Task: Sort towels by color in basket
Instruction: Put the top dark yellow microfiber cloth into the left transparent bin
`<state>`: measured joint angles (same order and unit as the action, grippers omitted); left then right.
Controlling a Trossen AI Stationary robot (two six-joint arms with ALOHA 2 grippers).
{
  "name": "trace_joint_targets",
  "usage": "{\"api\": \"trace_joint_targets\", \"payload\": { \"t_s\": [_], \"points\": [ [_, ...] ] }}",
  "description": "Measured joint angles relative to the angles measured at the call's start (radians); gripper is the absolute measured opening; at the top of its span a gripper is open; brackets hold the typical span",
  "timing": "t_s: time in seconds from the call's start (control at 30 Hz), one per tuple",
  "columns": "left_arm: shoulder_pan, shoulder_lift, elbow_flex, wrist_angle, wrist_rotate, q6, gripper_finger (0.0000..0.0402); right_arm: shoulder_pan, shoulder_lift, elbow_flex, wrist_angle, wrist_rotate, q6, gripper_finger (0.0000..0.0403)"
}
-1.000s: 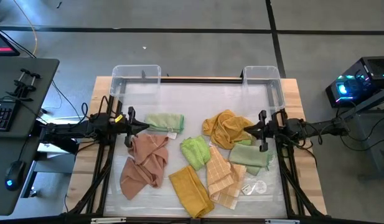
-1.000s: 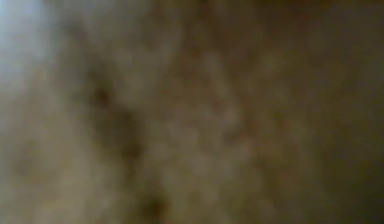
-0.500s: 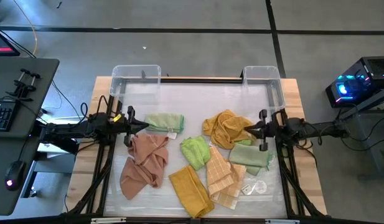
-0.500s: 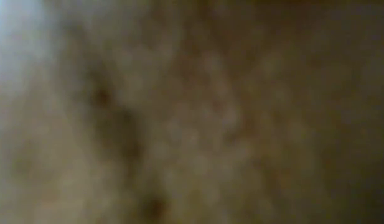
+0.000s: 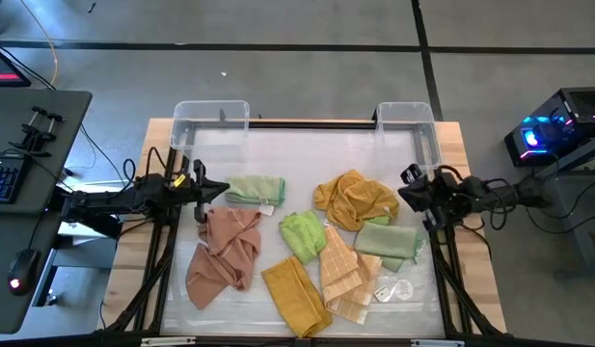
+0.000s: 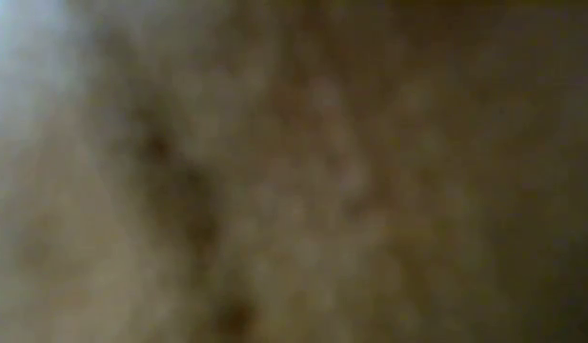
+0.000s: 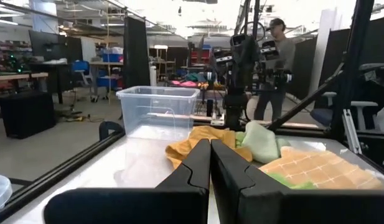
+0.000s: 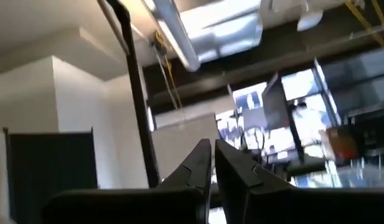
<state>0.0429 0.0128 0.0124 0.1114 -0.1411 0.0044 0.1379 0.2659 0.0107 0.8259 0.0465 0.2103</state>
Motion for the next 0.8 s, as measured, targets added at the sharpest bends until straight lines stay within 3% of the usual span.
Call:
{"api": "trace_joint_targets", "payload": {
  "t_s": [0.17, 0.27, 0.4, 0.53, 0.67, 0.8],
  "points": [
    [0.0, 0.0, 0.0, 0.007, 0.0, 0.006, 0.0, 0.0, 0.227, 0.088, 0.035, 0.015, -0.136, 0.0018],
    [0.0, 0.0, 0.0, 0.006, 0.0, 0.001, 0.0, -0.001, 0.356, 0.204, -0.077, 0.078, -0.164, 0.0018],
    [0.0, 0.0, 0.0, -0.001, 0.0, 0.0, 0.0, -0.001, 0.5, 0.445, -0.518, 0.257, -0.166, 0.0031],
    [0.0, 0.0, 0.0, -0.001, 0.0, 0.0, 0.0, -0.005, 0.671, 0.704, -1.01, 0.418, -0.084, 0.0076],
    [0.0, 0.0, 0.0, -0.001, 0.0, 0.0, 0.0, -0.05, 0.856, 0.875, -1.308, 0.412, 0.046, 0.0139],
    [0.0, 0.0, 0.0, -0.001, 0.0, 0.0, 0.0, -0.101, 1.036, 0.95, -1.456, 0.307, 0.124, 0.0202]
  ]
}}
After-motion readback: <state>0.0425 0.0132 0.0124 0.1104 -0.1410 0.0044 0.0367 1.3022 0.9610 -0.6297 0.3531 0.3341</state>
